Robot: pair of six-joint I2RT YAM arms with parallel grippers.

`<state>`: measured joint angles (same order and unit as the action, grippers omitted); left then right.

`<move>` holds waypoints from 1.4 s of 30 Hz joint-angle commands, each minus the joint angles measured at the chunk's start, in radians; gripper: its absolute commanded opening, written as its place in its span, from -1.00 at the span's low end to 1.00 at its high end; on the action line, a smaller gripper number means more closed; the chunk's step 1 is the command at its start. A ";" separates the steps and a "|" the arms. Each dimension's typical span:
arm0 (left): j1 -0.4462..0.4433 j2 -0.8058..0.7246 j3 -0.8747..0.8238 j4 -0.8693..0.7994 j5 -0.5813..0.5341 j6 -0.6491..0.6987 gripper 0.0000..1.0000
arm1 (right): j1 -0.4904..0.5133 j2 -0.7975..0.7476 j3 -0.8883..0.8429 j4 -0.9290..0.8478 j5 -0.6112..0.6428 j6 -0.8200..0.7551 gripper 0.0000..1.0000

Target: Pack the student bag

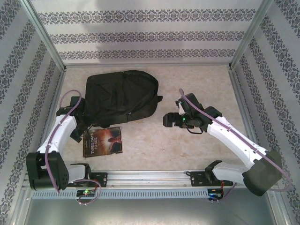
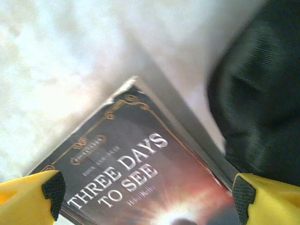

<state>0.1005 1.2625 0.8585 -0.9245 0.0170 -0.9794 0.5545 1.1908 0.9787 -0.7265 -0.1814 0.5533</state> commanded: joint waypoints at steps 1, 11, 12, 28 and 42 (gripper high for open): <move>0.040 0.070 -0.037 0.063 -0.029 -0.112 0.83 | 0.010 -0.025 -0.011 -0.026 -0.007 0.004 0.78; 0.048 0.334 0.028 0.090 -0.007 -0.056 0.75 | 0.004 -0.032 -0.038 -0.015 -0.027 0.006 0.78; 0.046 0.337 0.005 0.107 0.021 -0.058 0.71 | 0.002 -0.025 -0.036 -0.011 -0.034 0.003 0.78; -0.322 0.259 -0.198 0.347 0.217 -0.312 0.64 | 0.007 0.117 -0.065 0.104 -0.159 0.019 0.72; -0.556 0.368 0.083 0.656 0.358 -0.229 0.77 | 0.036 0.301 0.035 0.122 -0.252 -0.048 0.52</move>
<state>-0.4465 1.6260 0.9379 -0.4625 0.3134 -1.2697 0.5743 1.4586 0.9752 -0.6277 -0.3771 0.5362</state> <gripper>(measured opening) 0.885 0.773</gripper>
